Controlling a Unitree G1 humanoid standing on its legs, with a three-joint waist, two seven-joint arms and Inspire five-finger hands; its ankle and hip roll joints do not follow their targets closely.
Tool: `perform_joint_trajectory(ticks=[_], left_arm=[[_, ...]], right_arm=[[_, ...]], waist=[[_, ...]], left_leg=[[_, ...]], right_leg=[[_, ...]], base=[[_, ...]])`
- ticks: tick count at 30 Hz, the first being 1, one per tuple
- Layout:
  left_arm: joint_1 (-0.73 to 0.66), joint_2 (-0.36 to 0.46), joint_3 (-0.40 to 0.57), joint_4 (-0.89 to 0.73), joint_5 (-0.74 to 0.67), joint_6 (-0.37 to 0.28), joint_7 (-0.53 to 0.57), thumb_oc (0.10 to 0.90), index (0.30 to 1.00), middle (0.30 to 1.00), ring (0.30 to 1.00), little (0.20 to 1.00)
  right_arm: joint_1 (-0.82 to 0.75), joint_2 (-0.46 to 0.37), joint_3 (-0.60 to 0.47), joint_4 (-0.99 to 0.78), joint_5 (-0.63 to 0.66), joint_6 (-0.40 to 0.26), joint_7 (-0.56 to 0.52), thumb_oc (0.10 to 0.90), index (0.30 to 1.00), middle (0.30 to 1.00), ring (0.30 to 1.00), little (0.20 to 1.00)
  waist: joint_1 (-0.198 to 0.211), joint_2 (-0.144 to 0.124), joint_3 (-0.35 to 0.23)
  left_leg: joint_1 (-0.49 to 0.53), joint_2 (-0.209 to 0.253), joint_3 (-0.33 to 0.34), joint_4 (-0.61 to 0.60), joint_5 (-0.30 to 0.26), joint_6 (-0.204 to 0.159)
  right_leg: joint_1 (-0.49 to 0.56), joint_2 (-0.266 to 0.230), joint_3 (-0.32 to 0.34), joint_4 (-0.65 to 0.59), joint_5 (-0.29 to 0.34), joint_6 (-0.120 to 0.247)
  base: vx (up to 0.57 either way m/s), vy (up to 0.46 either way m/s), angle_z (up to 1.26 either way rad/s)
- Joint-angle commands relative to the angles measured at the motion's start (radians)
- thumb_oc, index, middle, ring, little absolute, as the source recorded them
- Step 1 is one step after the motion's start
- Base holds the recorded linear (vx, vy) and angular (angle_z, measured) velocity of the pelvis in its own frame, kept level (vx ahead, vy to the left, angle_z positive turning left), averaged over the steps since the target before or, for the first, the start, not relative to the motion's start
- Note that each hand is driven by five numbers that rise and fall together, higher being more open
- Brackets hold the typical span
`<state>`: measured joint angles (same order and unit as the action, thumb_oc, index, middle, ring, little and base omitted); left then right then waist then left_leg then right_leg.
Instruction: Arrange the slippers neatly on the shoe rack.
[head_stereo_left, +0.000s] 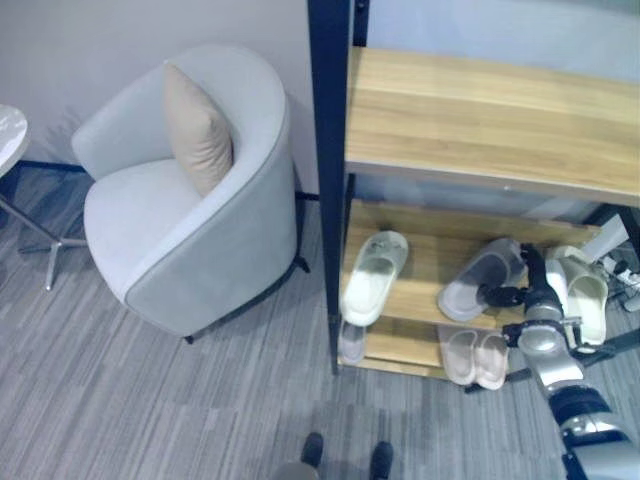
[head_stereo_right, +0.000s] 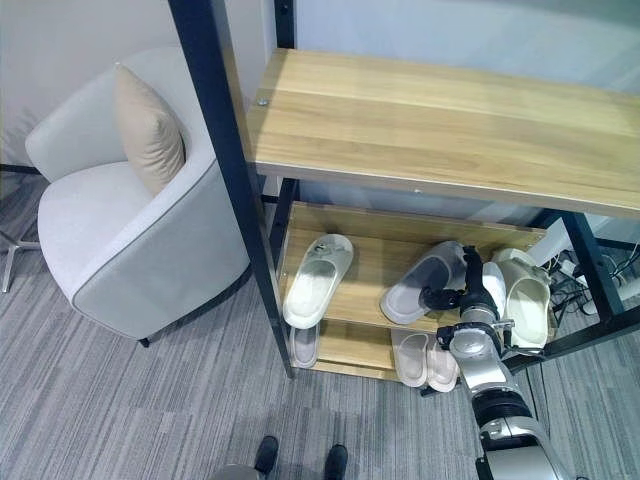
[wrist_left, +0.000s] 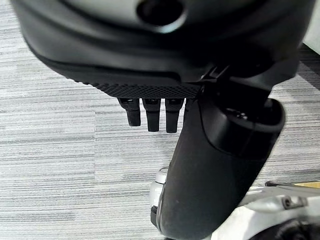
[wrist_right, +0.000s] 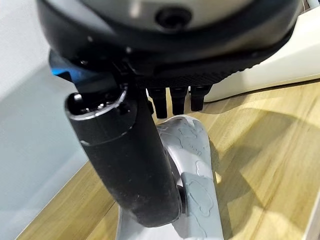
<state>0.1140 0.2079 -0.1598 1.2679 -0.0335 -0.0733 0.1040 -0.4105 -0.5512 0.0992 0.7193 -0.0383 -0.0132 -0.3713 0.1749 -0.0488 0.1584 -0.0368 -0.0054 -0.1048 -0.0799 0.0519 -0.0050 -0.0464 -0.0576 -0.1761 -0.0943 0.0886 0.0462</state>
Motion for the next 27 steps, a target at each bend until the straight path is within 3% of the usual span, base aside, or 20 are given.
perform_joint_trajectory(ticks=[1, 11, 15, 19, 21, 22, 23, 25, 27], left_arm=[[-0.053, -0.02, -0.028, 0.066, -0.013, -0.014, 0.014, 0.8, 0.9, 0.9, 0.9, 0.9], [-0.04, -0.018, -0.002, 0.073, 0.009, -0.005, 0.018, 0.8, 0.9, 0.9, 0.9, 0.9], [-0.034, -0.022, 0.003, 0.078, 0.04, -0.005, 0.011, 0.8, 0.9, 0.9, 0.9, 0.9], [-0.031, -0.023, 0.03, 0.085, 0.062, -0.011, 0.002, 0.8, 0.9, 0.9, 0.9, 0.9], [-0.032, -0.021, 0.07, 0.073, 0.044, -0.02, -0.002, 0.8, 0.9, 0.9, 0.9, 0.9], [-0.02, -0.007, 0.126, 0.053, 0.007, -0.027, -0.011, 0.8, 0.9, 0.9, 0.9, 0.9], [-0.02, -0.007, 0.126, 0.053, 0.007, -0.027, -0.011, 0.8, 0.9, 0.9, 0.9, 0.9], [-0.017, 0.017, 0.18, 0.006, -0.056, -0.045, -0.025, 0.8, 0.9, 0.9, 0.9, 0.9], [-0.021, 0.033, 0.22, -0.037, -0.105, -0.065, -0.021, 0.8, 0.9, 0.9, 0.9, 0.9]], right_arm=[[-0.114, -0.089, -0.019, -0.062, 0.003, -0.073, -0.032, 0.4, 0.3, 0.3, 0.3, 0.3], [-0.008, -0.071, -0.075, -0.162, -0.03, -0.087, -0.032, 0.4, 0.3, 0.3, 0.3, 0.3], [0.065, -0.064, -0.136, -0.277, -0.037, -0.122, -0.034, 0.4, 0.3, 0.3, 0.3, 0.3], [0.155, -0.063, -0.179, -0.522, -0.056, -0.188, 0.026, 0.4, 0.3, 0.3, 0.3, 0.3], [0.231, -0.048, -0.193, -0.668, -0.053, -0.23, 0.09, 0.4, 0.3, 0.3, 0.3, 0.3], [0.329, -0.033, -0.211, -0.789, -0.044, -0.254, 0.173, 0.4, 0.3, 0.3, 0.3, 0.3], [0.33, -0.033, -0.212, -0.79, -0.044, -0.253, 0.173, 0.4, 0.3, 0.3, 0.3, 0.3], [0.395, -0.034, -0.215, -0.866, -0.048, -0.271, 0.239, 0.4, 0.3, 0.3, 0.3, 0.3], [0.443, -0.027, -0.217, -0.894, -0.04, -0.287, 0.272, 0.4, 0.3, 0.3, 0.3, 0.3]], waist=[[0.032, 0.004, -0.007], [0.027, -0.002, -0.027], [0.017, 0.001, -0.04], [0.002, 0.006, -0.051], [-0.01, 0.005, -0.054], [-0.02, 0.007, -0.056], [-0.019, 0.007, -0.056], [-0.028, 0.006, -0.012], [-0.034, 0.007, 0.015]], left_leg=[[0.011, -0.008, -0.006, -0.007, -0.063, -0.002], [0.051, -0.003, -0.002, -0.007, -0.083, -0.002], [0.074, -0.001, 0.0, -0.007, -0.092, -0.002], [0.093, 0.0, 0.008, -0.007, -0.102, -0.003], [0.106, 0.0, 0.01, -0.007, -0.107, -0.002], [0.129, 0.007, 0.017, -0.005, -0.112, 0.004], [0.13, 0.007, 0.018, -0.005, -0.113, 0.004], [0.062, -0.007, 0.035, 0.175, -0.165, 0.01], [0.032, -0.013, 0.04, 0.236, -0.186, 0.011]], right_leg=[[0.075, -0.01, -0.015, 0.007, -0.101, 0.052], [0.113, -0.007, -0.015, 0.007, -0.119, 0.047], [0.133, -0.009, -0.015, 0.007, -0.125, 0.048], [0.148, -0.012, -0.011, 0.007, -0.126, 0.048], [0.156, -0.014, -0.005, 0.013, -0.127, 0.05], [0.149, -0.017, 0.011, 0.075, -0.154, 0.044], [0.149, -0.017, 0.012, 0.077, -0.156, 0.044], [0.104, -0.035, 0.031, 0.206, -0.202, 0.027], [0.08, -0.034, 0.039, 0.265, -0.219, 0.024]], base=[[0.0, 0.0, 0.0], [0.03, -0.004, 0.01], [0.01, -0.009, 0.05], [0.0, 0.0, -0.01], [0.0, -0.008, -0.06], [0.0, -0.005, -0.09], [-0.06, 0.002, -0.08], [-0.12, -0.004, -0.2], [-0.15, -0.03, -0.13]])
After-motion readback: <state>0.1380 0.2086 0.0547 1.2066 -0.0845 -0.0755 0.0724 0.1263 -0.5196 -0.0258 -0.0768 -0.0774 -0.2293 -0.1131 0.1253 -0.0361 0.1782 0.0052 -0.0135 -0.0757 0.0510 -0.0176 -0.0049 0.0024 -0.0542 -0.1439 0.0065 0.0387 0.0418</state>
